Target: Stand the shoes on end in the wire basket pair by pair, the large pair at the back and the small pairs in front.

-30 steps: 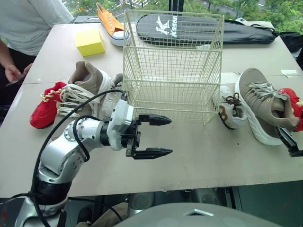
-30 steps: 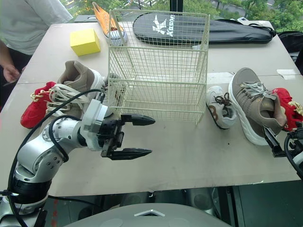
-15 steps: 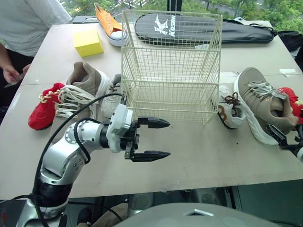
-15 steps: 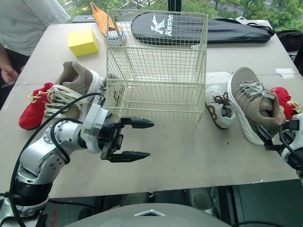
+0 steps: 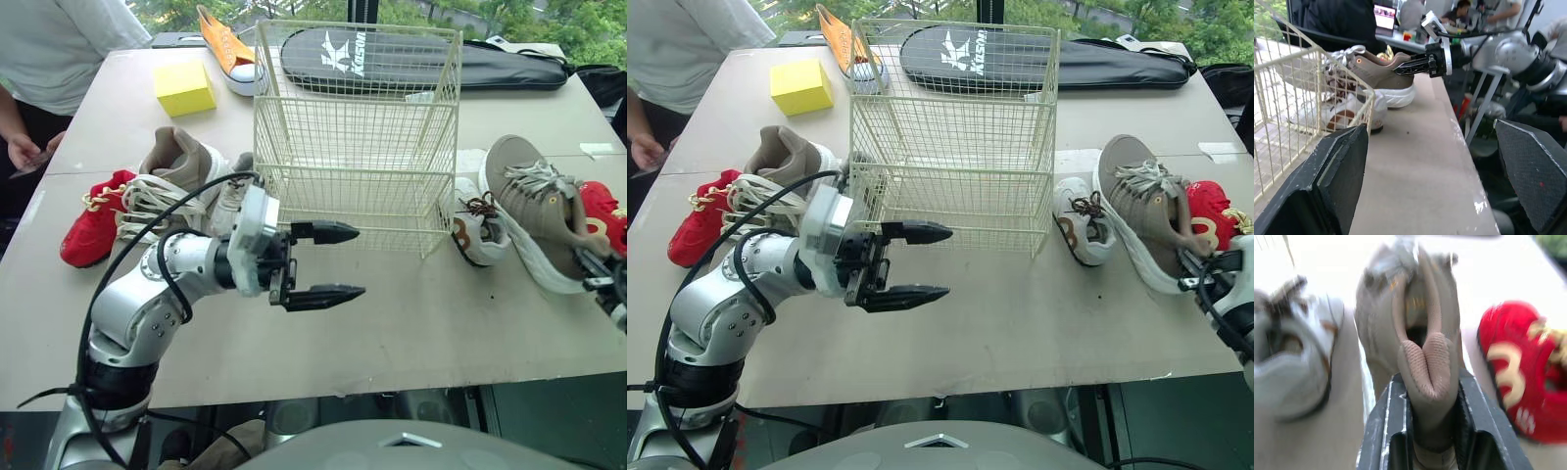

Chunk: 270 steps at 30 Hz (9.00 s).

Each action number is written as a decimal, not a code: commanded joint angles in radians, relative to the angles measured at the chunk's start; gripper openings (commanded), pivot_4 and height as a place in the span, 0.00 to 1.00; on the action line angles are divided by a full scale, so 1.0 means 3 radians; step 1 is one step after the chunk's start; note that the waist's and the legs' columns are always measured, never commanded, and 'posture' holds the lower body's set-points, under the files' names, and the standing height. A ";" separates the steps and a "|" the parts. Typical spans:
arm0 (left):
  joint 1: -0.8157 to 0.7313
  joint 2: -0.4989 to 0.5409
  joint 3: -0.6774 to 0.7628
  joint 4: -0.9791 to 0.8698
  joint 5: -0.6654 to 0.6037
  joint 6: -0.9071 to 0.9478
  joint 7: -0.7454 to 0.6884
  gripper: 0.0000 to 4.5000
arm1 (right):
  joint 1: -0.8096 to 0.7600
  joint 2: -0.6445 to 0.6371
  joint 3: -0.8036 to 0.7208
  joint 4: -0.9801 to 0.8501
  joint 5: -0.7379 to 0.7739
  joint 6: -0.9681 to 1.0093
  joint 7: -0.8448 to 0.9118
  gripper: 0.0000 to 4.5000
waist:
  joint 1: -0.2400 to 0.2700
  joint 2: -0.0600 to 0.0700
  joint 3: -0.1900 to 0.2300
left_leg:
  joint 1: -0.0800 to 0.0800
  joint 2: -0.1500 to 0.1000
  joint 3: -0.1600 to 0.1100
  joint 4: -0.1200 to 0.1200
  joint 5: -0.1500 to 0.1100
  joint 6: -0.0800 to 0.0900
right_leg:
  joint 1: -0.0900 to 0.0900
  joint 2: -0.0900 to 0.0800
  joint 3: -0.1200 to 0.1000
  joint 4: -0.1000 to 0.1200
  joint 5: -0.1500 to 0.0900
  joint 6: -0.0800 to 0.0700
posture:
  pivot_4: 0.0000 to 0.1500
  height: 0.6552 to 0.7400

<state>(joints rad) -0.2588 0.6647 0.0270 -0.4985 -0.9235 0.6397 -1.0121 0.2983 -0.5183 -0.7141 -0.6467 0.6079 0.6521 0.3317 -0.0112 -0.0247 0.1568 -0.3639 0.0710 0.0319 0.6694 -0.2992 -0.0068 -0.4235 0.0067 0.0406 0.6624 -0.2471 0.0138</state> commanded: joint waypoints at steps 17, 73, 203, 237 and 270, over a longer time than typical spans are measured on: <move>-0.1785 0.0369 0.1091 0.1618 -0.1580 0.0879 0.1237 1.00 | -0.2038 -0.2241 0.0085 0.1098 0.0522 -0.0883 0.2106 0.00 | -0.0009 0.0027 0.0036 | -0.0002 -0.0028 -0.0042 0.0004 0.0001 0.0002 | -0.0002 0.0026 0.0033 0.0002 0.0009 0.0001 | 1.00 1.00; -0.2062 -0.0582 0.0444 0.0844 0.1057 0.0047 0.1010 0.06 | -0.3851 -0.0668 0.1018 0.0645 0.1793 0.1879 -0.0066 1.00 | -0.0003 0.0020 0.0060 | -0.0108 -0.0064 -0.0061 0.0109 0.0002 0.0000 | -0.0081 -0.0024 0.0017 0.0097 0.0013 0.0039 | 1.00 1.00; 0.0147 0.1641 0.1354 0.2776 0.0522 0.0899 0.0397 0.90 | -0.2406 -0.0905 0.1857 -0.0081 0.0660 -0.0713 0.2203 0.97 | 0.0008 0.0001 0.0052 | -0.0106 -0.0075 -0.0075 0.0100 -0.0007 0.0016 | -0.0067 -0.0029 0.0010 0.0055 0.0023 0.0058 | 1.00 1.00; -0.0809 0.0533 0.2756 0.1319 -0.0148 0.1645 0.1360 0.08 | -0.2116 -0.1081 0.1720 -0.0076 0.0695 -0.0802 0.2163 1.00 | 0.0080 -0.0023 0.0045 | -0.0117 -0.0079 -0.0102 0.0111 -0.0008 0.0016 | -0.0064 -0.0037 -0.0002 0.0059 0.0025 0.0059 | 1.00 1.00; -0.2663 -0.1965 -0.0091 0.4066 0.3531 -0.4197 0.3647 0.08 | -0.0889 -0.0950 0.0209 -0.0926 0.1066 -0.0240 0.0384 1.00 | 0.0084 -0.0014 0.0036 | -0.0095 -0.0112 -0.0100 0.0112 -0.0007 0.0019 | -0.0029 -0.0056 -0.0001 0.0047 0.0030 0.0074 | 1.00 1.00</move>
<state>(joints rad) -1.0839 0.0627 -0.0045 0.7089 0.1149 -0.5744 0.0503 0.0213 -0.8002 -0.5963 -0.8942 0.9090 0.5853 0.4671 0.0140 -0.0289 0.1678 -0.3907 0.0376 0.0013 0.7030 -0.3012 -0.0011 -0.4305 -0.0096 0.0402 0.6766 -0.2382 0.0362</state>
